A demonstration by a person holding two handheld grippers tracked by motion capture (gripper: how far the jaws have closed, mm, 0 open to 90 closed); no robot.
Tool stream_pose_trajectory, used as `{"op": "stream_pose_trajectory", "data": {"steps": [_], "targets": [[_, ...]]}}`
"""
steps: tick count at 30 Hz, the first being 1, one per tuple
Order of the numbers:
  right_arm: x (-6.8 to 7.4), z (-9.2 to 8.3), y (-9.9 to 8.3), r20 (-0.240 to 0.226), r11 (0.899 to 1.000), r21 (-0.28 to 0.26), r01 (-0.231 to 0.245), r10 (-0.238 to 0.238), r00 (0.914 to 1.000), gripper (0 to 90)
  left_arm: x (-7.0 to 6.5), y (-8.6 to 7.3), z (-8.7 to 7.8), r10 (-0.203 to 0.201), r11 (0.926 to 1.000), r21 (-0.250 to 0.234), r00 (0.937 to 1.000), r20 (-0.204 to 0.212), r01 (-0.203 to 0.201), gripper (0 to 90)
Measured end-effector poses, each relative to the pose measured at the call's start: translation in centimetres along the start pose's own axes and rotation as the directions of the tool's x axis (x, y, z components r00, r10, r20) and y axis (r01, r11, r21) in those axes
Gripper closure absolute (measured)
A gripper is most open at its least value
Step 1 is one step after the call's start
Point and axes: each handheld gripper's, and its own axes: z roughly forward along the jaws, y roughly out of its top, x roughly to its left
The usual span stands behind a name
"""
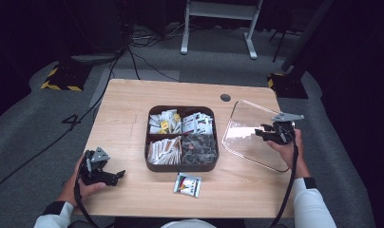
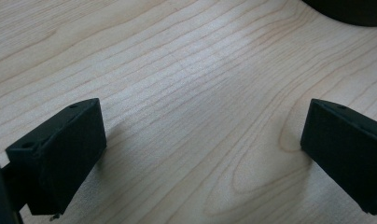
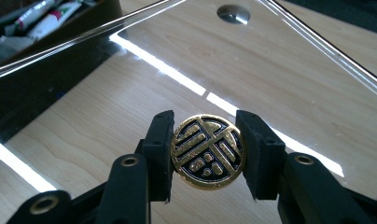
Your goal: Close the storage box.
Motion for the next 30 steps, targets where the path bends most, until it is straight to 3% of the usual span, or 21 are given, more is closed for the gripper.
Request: {"op": "stream_pose_trajectory", "data": {"steps": [15,30], "targets": [[1.2,-1.9,3.5,-0.006,0.997,-0.066,0.038,-0.038,0.9993,59.4,0.0,0.0,0.0,-0.002,1.0,0.0,1.0,-0.001,0.002,0.3],[3.5,-1.5,6.7,-0.037,0.992,-0.085,0.089,-0.092,0.9951,59.4,-0.1,0.0,0.0,-0.006,1.0,0.0,1.0,-0.006,0.006,0.3]]}}
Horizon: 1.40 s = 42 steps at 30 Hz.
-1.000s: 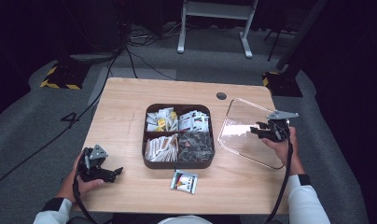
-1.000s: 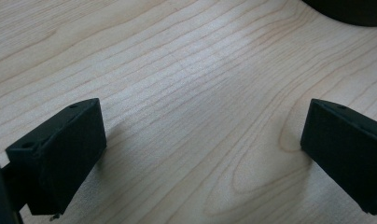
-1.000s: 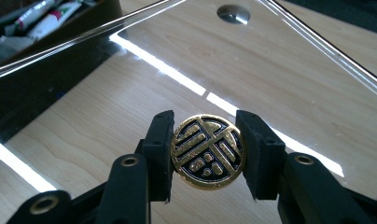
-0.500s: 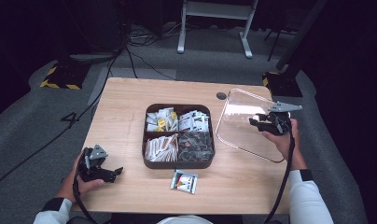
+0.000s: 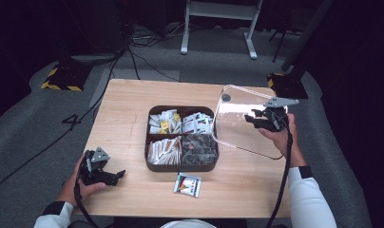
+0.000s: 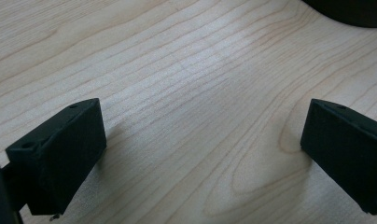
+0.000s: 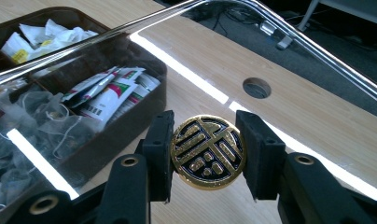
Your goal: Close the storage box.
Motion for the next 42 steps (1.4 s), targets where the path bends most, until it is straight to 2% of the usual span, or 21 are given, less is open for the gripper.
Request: {"op": "stream_pose_trajectory", "data": {"steps": [12,24,33,42], "targets": [[2.2,1.8,2.0,-0.043,0.999,-0.002,0.035,-0.035,0.9985,59.4,0.0,0.0,0.0,0.001,1.0,0.003,1.0,-0.001,-0.001,0.3],[4.9,4.2,4.2,-0.098,0.998,-0.006,0.068,-0.069,0.9928,59.4,0.0,0.0,0.0,0.001,1.0,0.003,1.0,0.0,-0.001,0.3],[7.6,6.6,5.8,-0.155,0.994,-0.003,0.105,-0.104,0.9824,59.4,0.0,0.0,0.0,-0.001,1.0,0.003,1.0,0.0,0.001,0.4],[9.7,8.9,6.1,-0.194,0.992,0.017,0.121,-0.116,0.9742,59.4,0.0,0.0,0.0,-0.001,1.0,0.003,1.0,-0.002,0.001,0.4]]}}
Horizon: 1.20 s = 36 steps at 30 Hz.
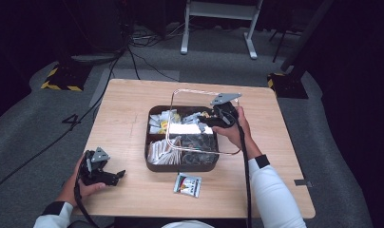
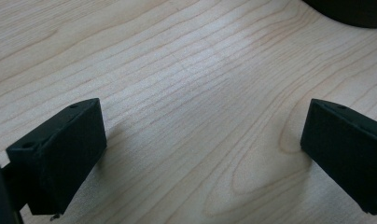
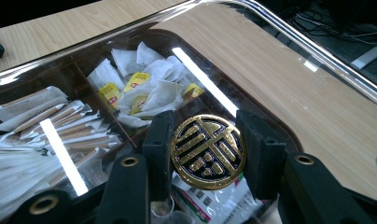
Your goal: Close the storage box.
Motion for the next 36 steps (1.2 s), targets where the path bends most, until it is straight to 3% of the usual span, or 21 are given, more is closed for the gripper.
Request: {"op": "stream_pose_trajectory", "data": {"steps": [5,15,36], "targets": [[0.8,1.3,0.3,-0.01,1.0,-0.002,-0.007,0.007,0.9999,59.4,0.0,0.0,0.0,-0.001,1.0,-0.001,1.0,0.0,0.001,0.4],[2.5,3.9,0.8,-0.051,0.999,0.028,0.024,-0.022,0.9984,59.4,0.0,0.0,0.0,0.0,1.0,0.0,1.0,0.0,0.0,0.4],[3.9,7.6,0.4,-0.101,0.996,0.081,0.034,-0.026,0.9946,59.3,0.0,0.0,0.0,-0.001,1.0,-0.001,1.0,0.0,0.001,0.4]]}}
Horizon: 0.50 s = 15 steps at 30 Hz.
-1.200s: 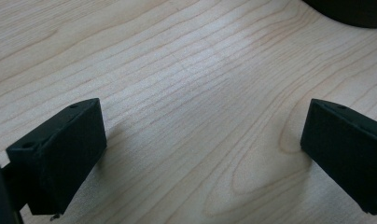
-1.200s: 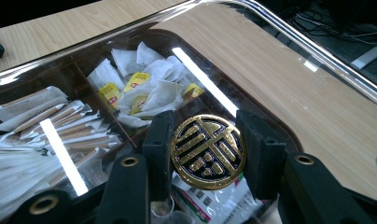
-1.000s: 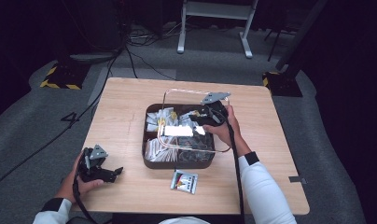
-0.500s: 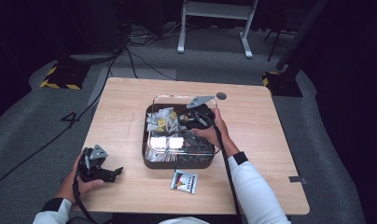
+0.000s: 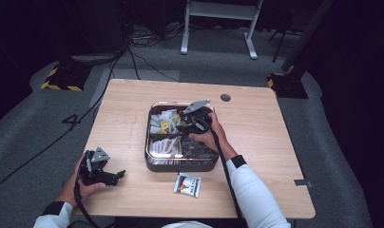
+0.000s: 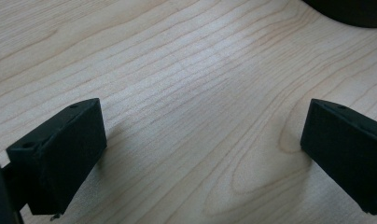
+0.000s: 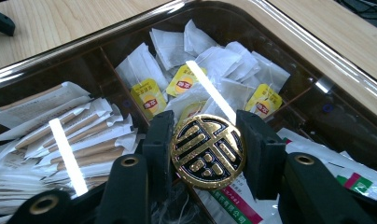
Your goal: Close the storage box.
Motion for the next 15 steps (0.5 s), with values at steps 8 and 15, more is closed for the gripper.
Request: {"op": "stream_pose_trajectory", "data": {"steps": [8,15], "targets": [[0.32,0.87,-0.19,-0.009,1.0,0.015,-0.002,0.002,1.0,59.3,0.0,0.0,0.0,0.0,1.0,0.0,1.0,0.001,0.0,0.4],[0.55,0.91,-0.37,-0.005,1.0,0.021,-0.005,0.005,1.0,59.3,0.0,-0.01,0.0,0.0,1.0,0.0,1.0,0.0,0.0,0.4]]}}
